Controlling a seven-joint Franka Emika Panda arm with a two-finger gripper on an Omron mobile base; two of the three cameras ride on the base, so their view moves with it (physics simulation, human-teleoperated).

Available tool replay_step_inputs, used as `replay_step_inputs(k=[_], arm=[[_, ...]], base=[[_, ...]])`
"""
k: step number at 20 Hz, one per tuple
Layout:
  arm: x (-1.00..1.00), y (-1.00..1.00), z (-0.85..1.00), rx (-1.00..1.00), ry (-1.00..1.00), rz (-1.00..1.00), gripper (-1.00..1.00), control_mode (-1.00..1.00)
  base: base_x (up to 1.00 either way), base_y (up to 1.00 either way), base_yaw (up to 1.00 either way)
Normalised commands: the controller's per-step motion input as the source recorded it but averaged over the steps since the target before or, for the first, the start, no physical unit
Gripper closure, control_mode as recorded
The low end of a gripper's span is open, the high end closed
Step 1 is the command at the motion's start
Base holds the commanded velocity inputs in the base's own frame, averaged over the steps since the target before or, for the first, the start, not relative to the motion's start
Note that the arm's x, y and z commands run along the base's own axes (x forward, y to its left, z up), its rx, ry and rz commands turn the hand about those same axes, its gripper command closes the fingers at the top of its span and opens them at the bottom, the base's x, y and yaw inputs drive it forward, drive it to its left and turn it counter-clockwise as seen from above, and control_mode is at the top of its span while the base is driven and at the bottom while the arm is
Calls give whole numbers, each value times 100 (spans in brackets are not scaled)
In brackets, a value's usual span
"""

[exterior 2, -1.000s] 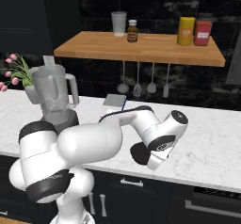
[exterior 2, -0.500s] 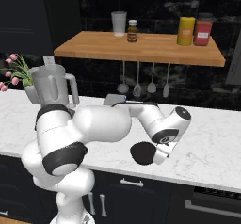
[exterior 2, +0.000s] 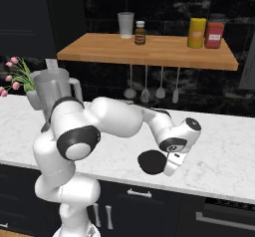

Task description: Close the lid blender by securely placing the lid on top.

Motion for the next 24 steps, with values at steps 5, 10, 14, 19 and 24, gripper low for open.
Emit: replay_step_inputs(k=[5,10,14,19,24], arm=[[15,0,-28,0,1,2,-100,-100],[29,7,-10,0,2,0,-100,-100],[36,0,0,0,0,0,-100,-100],[17,1,-7,0,0,2,-100,-100],[1,1,-39,0,0,6,-100,-100]], base=[[0,0,0],[0,0,0],[0,0,0],[0,0,0],[0,0,0]])
